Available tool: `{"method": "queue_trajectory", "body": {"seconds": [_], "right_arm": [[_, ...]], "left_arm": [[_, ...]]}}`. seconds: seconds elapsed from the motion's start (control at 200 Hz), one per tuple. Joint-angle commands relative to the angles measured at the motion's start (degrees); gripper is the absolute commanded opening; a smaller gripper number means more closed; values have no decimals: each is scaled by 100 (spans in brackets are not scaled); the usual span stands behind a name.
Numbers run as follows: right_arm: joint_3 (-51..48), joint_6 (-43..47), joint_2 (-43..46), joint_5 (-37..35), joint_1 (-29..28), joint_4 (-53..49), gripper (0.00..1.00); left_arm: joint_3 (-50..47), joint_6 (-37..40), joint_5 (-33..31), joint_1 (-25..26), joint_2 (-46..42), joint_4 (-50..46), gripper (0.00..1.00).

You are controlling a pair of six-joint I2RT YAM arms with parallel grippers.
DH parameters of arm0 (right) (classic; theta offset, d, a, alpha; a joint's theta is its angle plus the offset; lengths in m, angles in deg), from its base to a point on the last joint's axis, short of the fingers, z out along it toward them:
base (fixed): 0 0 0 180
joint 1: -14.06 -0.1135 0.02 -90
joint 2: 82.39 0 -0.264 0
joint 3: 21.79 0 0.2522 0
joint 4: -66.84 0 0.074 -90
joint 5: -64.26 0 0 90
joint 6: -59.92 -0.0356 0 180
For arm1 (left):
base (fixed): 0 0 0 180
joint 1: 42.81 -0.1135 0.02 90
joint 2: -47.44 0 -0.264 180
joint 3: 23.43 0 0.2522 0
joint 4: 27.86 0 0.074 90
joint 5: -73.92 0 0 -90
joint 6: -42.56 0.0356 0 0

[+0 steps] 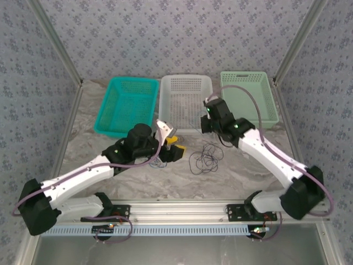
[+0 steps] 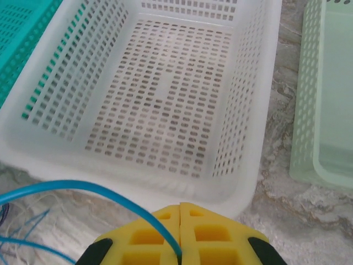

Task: Untangle the cables

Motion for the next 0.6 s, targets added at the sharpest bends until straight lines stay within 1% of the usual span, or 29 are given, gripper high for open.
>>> {"method": "queue_trajectory", "body": {"seconds": [0.0,0.105,0.205,0.345,0.38,0.4,0.415,0.465,0.52,0.56,0.595], "right_arm": [[716,-91,-686,314,198,-239,6],[1220,-73,-1365,681,387,-236,4],[1550,-97,-1828,912,513,-165,3],[1888,-116,-2377,1141,613,-139,3],[1969,-96,-2498,1169,616,-144,5],[2011,-77,-2569,1172,622,-159,11],[2055,-59,-2619,1171,627,-171,17],[2173,11,-2796,1129,621,-257,44],[2250,119,-2890,1113,631,-304,69],[2237,176,-2888,1060,624,-304,82],[2210,214,-2848,1000,625,-305,89]], "left_arm": [[-118,-136,-429,-29,-178,134,72],[-223,-208,-519,-34,-267,87,74],[-277,-251,-613,-27,-332,29,75],[-348,-270,-732,-42,-383,-15,76],[-369,-279,-734,-42,-383,-7,76],[-370,-283,-732,-42,-379,-6,77],[-370,-279,-735,-42,-375,-6,77],[-379,-292,-745,-51,-359,-12,77],[-371,-304,-739,-49,-333,-44,77],[-358,-312,-747,-50,-315,-90,77],[-340,-312,-755,-51,-292,-139,77]]}}
